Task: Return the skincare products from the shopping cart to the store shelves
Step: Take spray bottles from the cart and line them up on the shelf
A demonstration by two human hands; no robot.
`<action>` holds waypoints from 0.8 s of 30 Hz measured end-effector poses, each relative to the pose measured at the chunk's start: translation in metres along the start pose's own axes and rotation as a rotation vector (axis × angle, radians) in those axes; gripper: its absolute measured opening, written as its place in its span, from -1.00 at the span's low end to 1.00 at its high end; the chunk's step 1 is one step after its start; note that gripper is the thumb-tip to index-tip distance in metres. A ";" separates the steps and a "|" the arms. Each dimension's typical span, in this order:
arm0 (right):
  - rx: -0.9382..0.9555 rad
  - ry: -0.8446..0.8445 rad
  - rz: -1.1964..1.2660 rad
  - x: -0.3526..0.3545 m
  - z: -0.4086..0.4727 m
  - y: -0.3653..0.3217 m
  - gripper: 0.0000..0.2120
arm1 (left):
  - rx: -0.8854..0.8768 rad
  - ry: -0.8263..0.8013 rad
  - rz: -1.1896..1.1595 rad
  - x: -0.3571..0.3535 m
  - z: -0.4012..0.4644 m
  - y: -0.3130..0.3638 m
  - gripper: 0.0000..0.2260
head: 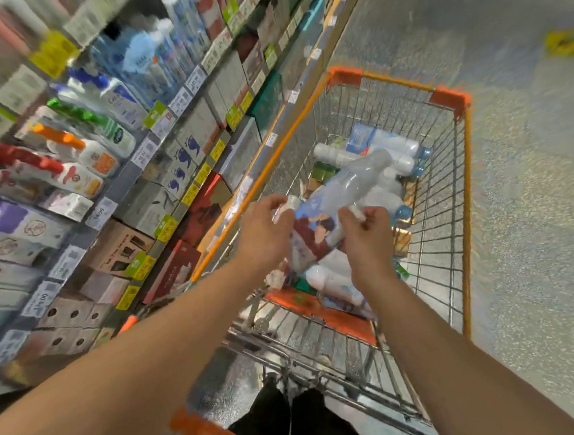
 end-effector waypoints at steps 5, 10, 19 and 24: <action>0.183 -0.091 -0.065 -0.011 -0.047 -0.068 -0.79 | -0.147 0.016 0.060 0.045 -0.018 0.046 -0.60; 0.331 -0.231 -0.048 -0.046 -0.098 -0.126 -0.81 | -0.157 0.003 -0.221 0.090 -0.052 0.069 -0.81; 0.457 -0.597 0.048 -0.158 -0.208 -0.183 -0.74 | -0.280 0.131 -0.366 0.224 -0.112 0.064 -0.71; 0.507 -0.751 0.050 -0.230 -0.279 -0.196 -0.55 | -0.305 0.316 -0.512 0.306 -0.151 0.040 -0.58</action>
Point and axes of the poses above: each hand's wrist, its own z-axis towards the middle knuckle, its own x-axis out of the back of the hand, y = z × x, the point moved 9 cm from there along z, towards the middle knuckle, and after that the axes turned 7 degrees about -x, right-handed, at the moved point
